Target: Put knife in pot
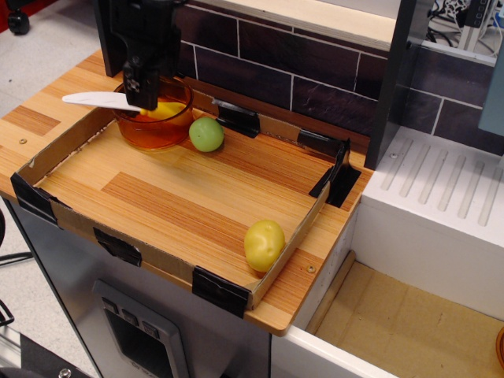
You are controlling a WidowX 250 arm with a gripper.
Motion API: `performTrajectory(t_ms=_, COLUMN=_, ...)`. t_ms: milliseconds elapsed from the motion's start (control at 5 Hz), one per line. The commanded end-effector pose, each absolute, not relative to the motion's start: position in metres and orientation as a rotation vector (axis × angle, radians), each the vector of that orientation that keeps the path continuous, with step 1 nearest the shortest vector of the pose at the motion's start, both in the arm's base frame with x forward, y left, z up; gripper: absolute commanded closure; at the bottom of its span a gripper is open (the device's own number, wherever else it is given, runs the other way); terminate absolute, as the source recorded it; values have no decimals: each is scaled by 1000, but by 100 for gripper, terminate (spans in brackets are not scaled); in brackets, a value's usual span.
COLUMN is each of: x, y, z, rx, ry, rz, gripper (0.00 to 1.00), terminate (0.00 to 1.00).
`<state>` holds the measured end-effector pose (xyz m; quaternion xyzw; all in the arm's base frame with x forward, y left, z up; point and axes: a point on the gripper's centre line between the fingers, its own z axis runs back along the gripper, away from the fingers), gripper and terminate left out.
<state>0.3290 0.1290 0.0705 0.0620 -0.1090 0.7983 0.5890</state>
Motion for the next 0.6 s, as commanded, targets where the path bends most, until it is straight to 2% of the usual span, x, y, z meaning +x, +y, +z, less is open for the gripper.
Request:
performTrajectory(t_ms=0, x=309, y=108, z=129, rx=-1, ry=-379, rz=1666, gripper=0, terminate=0)
performTrajectory(t_ms=200, x=309, y=108, z=129, rx=-1, ry=-379, rz=1666, gripper=0, terminate=0)
performTrajectory(t_ms=400, x=309, y=108, z=129, rx=-1, ry=-379, rz=1666, gripper=0, terminate=100)
